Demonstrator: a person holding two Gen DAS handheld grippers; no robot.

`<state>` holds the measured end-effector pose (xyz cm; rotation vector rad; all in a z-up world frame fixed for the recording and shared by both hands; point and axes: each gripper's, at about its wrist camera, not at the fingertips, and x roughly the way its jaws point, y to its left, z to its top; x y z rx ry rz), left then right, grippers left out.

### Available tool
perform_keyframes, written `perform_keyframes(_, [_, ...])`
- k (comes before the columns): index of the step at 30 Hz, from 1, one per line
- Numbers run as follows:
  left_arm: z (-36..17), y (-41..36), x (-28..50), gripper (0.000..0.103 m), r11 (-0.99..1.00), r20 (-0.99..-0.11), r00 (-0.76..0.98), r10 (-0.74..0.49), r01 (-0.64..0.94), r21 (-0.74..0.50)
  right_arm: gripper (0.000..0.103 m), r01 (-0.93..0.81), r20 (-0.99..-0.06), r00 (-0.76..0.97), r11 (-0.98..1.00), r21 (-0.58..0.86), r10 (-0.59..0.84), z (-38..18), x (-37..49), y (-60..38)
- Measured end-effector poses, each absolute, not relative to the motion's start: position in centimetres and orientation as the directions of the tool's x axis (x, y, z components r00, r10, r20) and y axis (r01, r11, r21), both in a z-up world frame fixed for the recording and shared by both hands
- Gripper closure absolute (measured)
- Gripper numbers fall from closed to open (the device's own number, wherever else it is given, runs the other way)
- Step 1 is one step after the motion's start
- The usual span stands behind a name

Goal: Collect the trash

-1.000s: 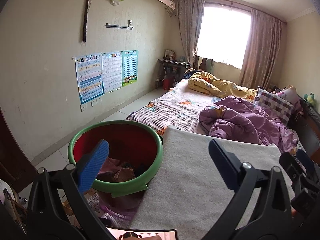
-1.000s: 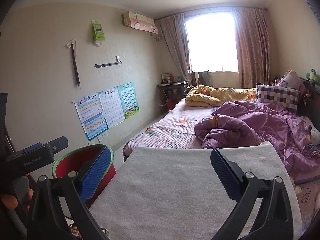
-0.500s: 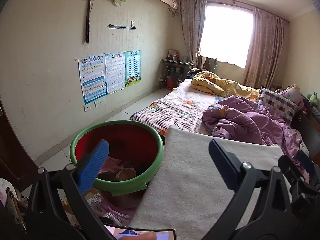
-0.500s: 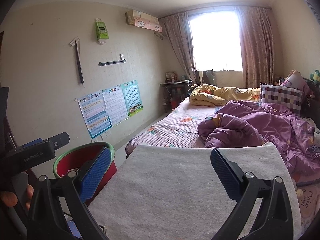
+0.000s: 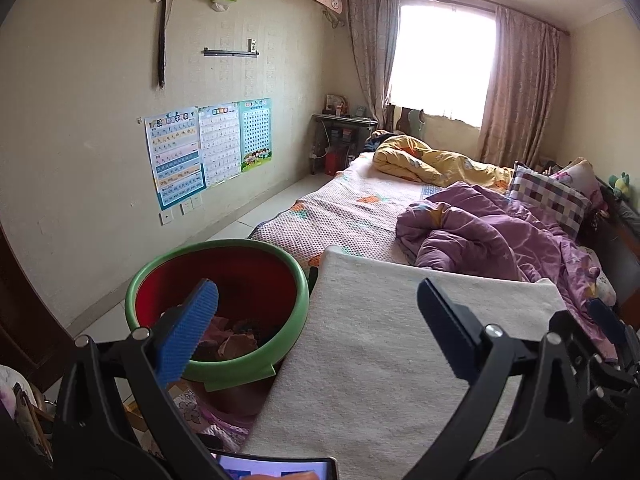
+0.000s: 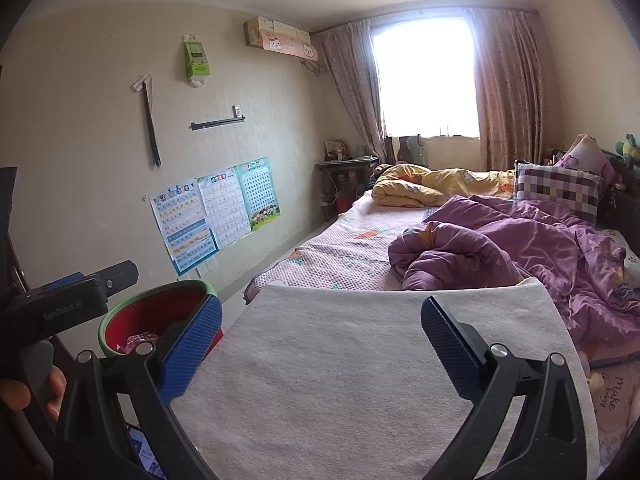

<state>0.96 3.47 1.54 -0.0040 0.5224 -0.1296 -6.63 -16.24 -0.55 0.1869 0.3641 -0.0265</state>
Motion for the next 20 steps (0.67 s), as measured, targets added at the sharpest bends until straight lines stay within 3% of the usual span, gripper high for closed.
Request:
perform_keyframes(11, [1.1,1.5,1.5,0.005,0.989,-0.512,0.847,-0.141,0.142,-0.038,0.006,0.075,-0.382,0.924,0.981,0.178,-0.001,-1.2,-6.4,-17.7])
perform_keyframes(14, [-1.0,-0.6,1.8,0.005,0.980,-0.552,0.811,-0.194,0.184,-0.073,0.006,0.103,-0.452,0.892,0.983,0.152,-0.024,-3.0,-5.7,-18.9])
perform_keyframes(20, [-10.3,-7.4,2.2,0.005,0.948,-0.725,0.638,-0.260,0.311,-0.066,0.007,0.276,-0.625,0.764,0.957,0.093,-0.160,-10.4,-5.7,-24.5])
